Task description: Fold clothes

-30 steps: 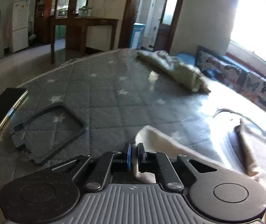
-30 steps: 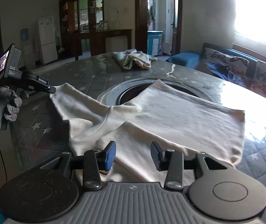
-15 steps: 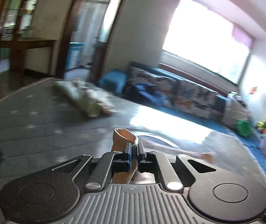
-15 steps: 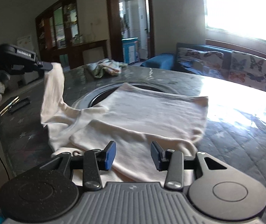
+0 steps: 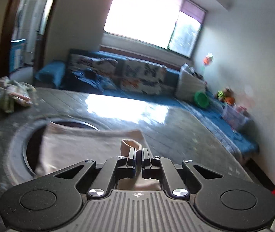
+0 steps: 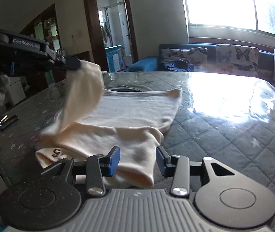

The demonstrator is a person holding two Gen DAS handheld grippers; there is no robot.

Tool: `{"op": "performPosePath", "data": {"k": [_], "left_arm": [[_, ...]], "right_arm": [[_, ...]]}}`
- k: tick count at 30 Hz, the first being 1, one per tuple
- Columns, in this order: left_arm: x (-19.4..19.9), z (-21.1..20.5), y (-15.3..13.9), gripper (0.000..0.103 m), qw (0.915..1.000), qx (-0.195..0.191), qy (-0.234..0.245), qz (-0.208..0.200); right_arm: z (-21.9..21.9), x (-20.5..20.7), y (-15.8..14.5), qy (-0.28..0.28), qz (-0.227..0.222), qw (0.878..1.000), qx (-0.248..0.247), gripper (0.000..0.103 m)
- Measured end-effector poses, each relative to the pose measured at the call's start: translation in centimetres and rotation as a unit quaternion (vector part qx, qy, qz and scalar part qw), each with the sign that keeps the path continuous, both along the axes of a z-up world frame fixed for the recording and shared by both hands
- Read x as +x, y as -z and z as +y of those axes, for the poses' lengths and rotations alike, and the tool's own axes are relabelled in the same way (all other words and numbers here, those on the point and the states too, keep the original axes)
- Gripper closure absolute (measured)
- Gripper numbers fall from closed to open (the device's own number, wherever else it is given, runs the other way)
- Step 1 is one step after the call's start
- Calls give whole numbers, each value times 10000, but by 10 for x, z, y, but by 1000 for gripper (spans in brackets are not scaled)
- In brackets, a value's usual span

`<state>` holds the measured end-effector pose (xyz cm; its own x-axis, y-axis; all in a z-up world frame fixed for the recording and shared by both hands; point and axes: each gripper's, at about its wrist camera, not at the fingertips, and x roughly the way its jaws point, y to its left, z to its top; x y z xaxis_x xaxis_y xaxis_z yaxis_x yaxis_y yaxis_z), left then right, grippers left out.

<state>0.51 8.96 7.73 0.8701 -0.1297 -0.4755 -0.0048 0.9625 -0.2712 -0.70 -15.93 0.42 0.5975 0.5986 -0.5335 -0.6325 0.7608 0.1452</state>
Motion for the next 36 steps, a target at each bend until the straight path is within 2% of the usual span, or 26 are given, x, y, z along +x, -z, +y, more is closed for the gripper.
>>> {"op": "performPosePath", "data": {"k": [6,8,10,13,18,24,28,31,36], "left_arm": [[-2,-20,32,93,9975,83,560,425],[-4,-19,40,88,9964,104,670,518],[-8,-16,45,74,9955,126,732,588],[-20,2,46,68,9962,144,635,584],[-40,47,45,68,9979,180,268,556],[-55,92,65,70,9955,259,-260,876],[-62,109,79,70,9933,243,-428,1049],[-65,118,86,70,9917,235,-521,1151],[-62,121,68,72,9941,219,-513,935]], "right_arm": [[-5,1,1,115,11,9999,-29,62],[-4,2,0,146,-2,9999,-56,62],[-3,3,-1,190,-24,9998,-74,62],[2,5,-6,168,-67,9998,-82,62],[21,9,-13,-54,-157,9998,-123,62],[65,22,-12,-553,-146,9982,-178,63],[94,32,-4,-763,-105,9965,-328,63],[105,42,8,-700,0,9964,-479,63],[101,50,19,-489,205,9969,-583,68]]}}
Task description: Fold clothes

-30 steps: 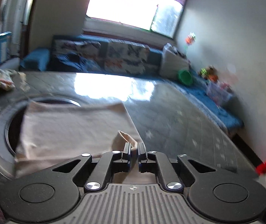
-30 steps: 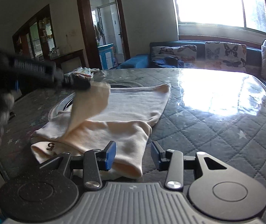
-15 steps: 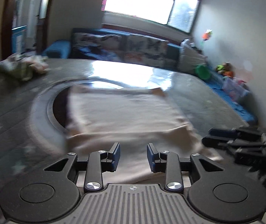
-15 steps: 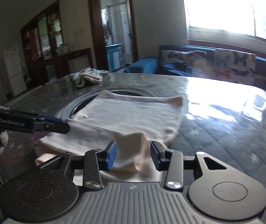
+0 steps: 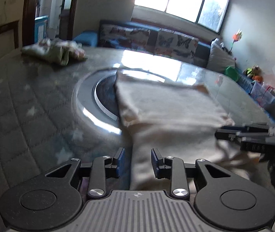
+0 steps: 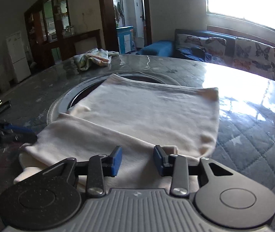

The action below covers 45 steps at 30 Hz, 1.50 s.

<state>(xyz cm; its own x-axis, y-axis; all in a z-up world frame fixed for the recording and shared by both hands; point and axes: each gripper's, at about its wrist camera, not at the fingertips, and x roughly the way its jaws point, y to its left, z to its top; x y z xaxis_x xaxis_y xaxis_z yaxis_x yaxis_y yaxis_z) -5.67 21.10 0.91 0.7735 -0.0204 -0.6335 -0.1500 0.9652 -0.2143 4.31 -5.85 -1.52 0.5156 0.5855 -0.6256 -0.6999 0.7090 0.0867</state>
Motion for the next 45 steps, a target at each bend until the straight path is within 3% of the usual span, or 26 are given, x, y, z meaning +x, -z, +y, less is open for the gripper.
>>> {"op": "performPosePath", "data": {"k": [6,11,16,24,28,36,43,45], "left_arm": [[37,-23,-15,72,9986,-99,421,-316],[64,-27,7,72,9994,31,337,-11],[63,-20,17,70,9995,-81,303,61],[61,-22,16,70,9995,30,329,33],[58,-26,12,70,9994,95,322,9],[39,-35,3,69,9976,174,659,-75],[26,-39,6,66,9924,386,1171,-14],[26,-38,9,66,9914,434,1233,52]], "right_arm": [[-4,0,-10,-18,-181,9998,0,68],[-8,11,-4,174,-83,9998,-43,68],[-15,0,-11,85,-189,9998,-19,68],[-25,-22,-4,-127,-337,9974,-626,68],[-37,-27,-7,-23,-252,9984,-516,69],[-41,-25,-9,34,-42,9995,-314,96],[-47,-34,-32,10,-71,9999,-88,97],[-47,-33,-27,27,94,9998,-166,96]]}}
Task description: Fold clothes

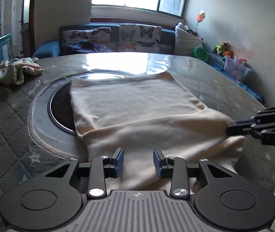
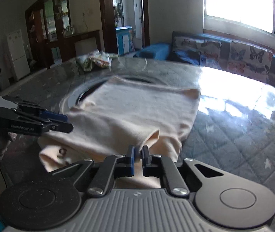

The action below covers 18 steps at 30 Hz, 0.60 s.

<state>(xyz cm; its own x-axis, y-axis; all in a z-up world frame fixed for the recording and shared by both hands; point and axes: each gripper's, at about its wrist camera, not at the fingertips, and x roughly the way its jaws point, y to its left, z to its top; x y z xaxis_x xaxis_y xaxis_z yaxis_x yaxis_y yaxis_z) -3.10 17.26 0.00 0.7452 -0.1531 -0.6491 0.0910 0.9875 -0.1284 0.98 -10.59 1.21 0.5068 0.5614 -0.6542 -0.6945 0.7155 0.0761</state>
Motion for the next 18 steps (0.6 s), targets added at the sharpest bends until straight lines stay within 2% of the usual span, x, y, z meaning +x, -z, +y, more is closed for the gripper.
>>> {"op": "performPosePath", "data": {"k": [2,5,12,18], "left_arm": [[1,1,2,66,10000,68,26,62],[0,1,-2,66,9999,76,97,35],[18,-33,-13,68,9989,-73,439,-175],[24,-65,0,68,9964,84,840,-101]], "right_arm": [[1,1,9,1,183,9998,-102,95],[-1,0,10,-59,132,9997,-182,88],[9,19,-12,-34,-274,9996,52,88],[34,38,9,-237,-214,9994,-133,88]]}}
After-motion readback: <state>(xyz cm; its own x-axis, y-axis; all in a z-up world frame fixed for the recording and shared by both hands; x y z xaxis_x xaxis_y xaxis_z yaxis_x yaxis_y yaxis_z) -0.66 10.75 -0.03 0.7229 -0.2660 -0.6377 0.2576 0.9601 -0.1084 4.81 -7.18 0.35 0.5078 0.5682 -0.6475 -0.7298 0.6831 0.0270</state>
